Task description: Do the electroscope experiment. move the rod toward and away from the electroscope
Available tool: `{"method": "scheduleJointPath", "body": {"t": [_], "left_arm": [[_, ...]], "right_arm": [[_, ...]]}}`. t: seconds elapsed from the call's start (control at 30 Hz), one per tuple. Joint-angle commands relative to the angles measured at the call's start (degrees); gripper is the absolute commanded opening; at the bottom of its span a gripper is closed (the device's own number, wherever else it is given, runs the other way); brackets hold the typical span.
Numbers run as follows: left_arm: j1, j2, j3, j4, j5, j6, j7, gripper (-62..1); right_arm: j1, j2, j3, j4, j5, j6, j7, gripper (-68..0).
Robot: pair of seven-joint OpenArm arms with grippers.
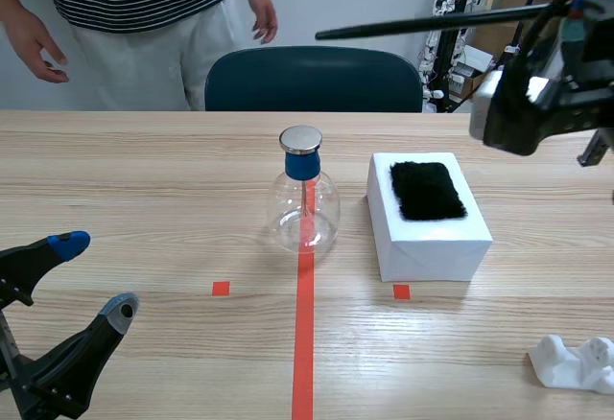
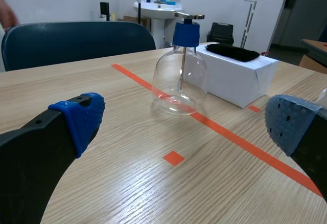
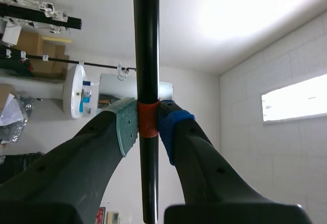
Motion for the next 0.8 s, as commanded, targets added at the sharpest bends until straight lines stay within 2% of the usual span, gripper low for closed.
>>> {"method": "scheduleJointPath", "body": {"t": [0.0, 0.27, 0.43, 0.77], "left_arm": [[-0.2, -0.4, -0.4, 0.4, -0.6, -0.2, -1.2, 1.4], [-0.2, -0.4, -0.4, 0.4, -0.6, -0.2, -1.2, 1.4], [-0.2, -0.4, -0.4, 0.4, -0.6, -0.2, -1.2, 1.4], [-0.2, -0.4, -0.4, 0.4, -0.6, -0.2, -1.2, 1.4]], "right_arm": [[2.2, 0.9, -0.2, -0.3, -0.9, -0.8, -0.6, -67.6], [8.0, 0.9, -5.3, -6.3, -3.5, -0.7, 2.5, -67.6], [9.7, 0.9, -6.0, -8.3, -4.4, 0.5, 4.7, -67.6], [9.7, 0.9, -6.1, -9.8, -6.1, 0.5, 8.0, -67.6]]}}
